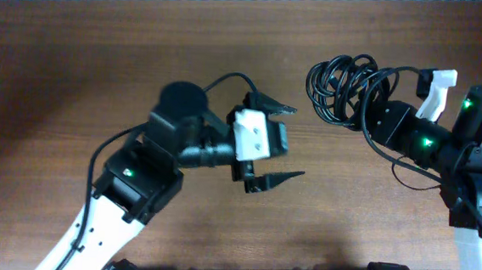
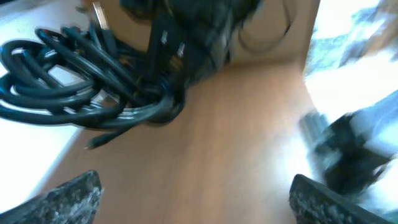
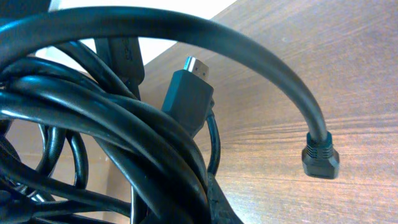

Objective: Untangle cables

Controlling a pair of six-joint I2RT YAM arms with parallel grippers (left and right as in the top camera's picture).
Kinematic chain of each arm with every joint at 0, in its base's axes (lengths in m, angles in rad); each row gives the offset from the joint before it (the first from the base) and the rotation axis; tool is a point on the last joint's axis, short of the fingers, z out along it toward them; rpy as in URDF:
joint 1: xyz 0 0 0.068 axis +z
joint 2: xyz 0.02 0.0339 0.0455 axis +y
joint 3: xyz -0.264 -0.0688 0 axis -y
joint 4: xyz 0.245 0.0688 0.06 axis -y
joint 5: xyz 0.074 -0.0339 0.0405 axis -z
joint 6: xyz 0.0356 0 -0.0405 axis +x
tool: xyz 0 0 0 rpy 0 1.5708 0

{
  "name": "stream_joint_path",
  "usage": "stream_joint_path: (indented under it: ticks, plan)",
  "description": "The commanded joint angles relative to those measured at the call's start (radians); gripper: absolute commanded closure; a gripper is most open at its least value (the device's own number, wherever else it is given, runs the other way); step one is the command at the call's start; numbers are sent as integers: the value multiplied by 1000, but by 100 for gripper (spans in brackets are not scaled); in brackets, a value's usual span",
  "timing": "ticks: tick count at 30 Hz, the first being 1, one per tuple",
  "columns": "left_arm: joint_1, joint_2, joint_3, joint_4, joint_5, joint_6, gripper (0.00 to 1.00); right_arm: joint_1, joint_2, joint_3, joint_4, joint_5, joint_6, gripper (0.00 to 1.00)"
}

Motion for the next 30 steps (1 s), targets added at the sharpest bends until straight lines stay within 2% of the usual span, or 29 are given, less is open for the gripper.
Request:
stream_joint_path:
  ticks: [1, 3, 6, 7, 8, 9, 10, 15, 20, 28, 30]
  plan:
    - [-129, 6, 9, -19, -435, 357, 1, 2, -5, 10, 4, 20, 16, 96]
    - [-186, 22, 9, -10, -535, 425, 1, 2, -5, 10, 4, 20, 20, 96]
    - [-224, 56, 9, 34, -552, 439, 0, 2, -5, 10, 3, 6, 28, 96]
    - [-229, 64, 9, 50, -552, 439, 5, 2, -5, 10, -1, 4, 27, 96]
    - [-238, 71, 9, 84, -552, 439, 26, 2, -5, 10, -8, 5, 27, 96]
    - [-251, 75, 9, 117, -551, 439, 38, 2, -5, 10, -10, 5, 27, 96]
    - [-264, 78, 9, 152, -551, 439, 40, 2, -5, 10, -11, 4, 27, 96]
    - [-321, 112, 9, 222, -552, 511, 39, 2, -5, 10, -19, -2, 27, 96]
    - [-335, 150, 9, 222, -552, 510, 40, 2, -5, 10, -34, 16, 12, 96]
    - [-371, 122, 9, 131, -552, 509, 51, 2, 6, 10, -38, 103, 21, 96]
    - [-393, 111, 9, 119, -552, 509, 42, 2, 20, 10, -56, 106, 19, 96]
